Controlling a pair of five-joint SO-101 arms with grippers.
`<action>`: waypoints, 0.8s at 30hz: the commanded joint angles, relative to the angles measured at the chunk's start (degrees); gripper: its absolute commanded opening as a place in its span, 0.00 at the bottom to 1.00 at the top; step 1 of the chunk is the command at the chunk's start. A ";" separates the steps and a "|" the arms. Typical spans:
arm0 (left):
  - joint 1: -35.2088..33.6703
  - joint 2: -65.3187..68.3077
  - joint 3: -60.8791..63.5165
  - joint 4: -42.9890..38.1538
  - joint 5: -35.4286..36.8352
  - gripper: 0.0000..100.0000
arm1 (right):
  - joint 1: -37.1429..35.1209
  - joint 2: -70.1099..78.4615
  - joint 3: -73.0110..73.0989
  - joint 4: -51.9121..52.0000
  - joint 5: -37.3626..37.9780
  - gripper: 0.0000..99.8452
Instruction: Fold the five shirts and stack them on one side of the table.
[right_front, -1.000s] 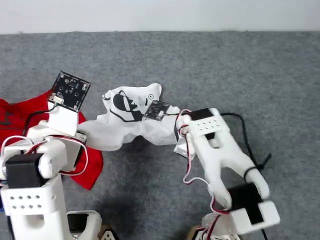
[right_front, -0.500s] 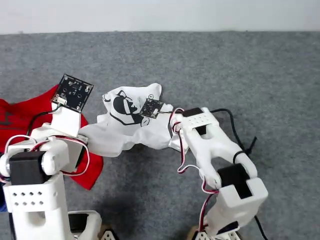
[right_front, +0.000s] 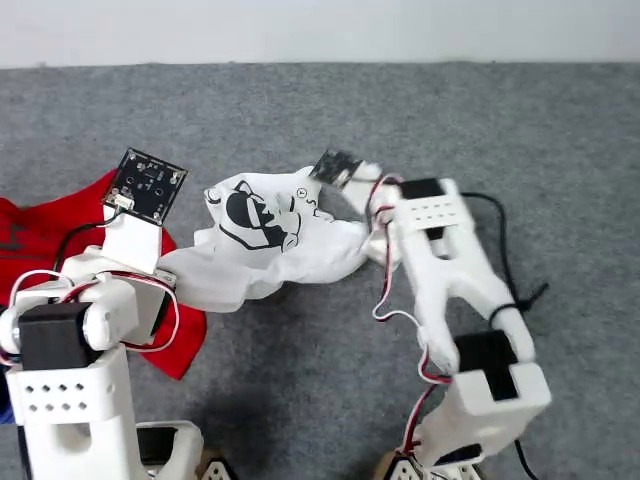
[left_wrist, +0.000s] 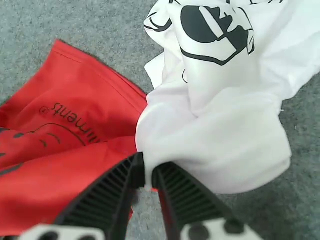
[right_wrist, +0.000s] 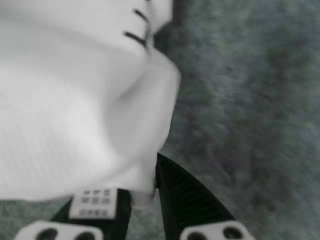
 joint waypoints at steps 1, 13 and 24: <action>-0.09 -1.14 -1.54 0.53 -0.53 0.01 | 1.63 -9.80 -5.71 4.35 0.00 0.01; 0.09 -1.14 -17.45 -4.31 -4.84 0.01 | 2.33 -38.37 -7.82 7.78 4.48 0.01; 0.00 -0.79 -32.66 -18.20 -5.36 0.01 | 10.77 -57.80 -7.82 -5.85 6.07 0.01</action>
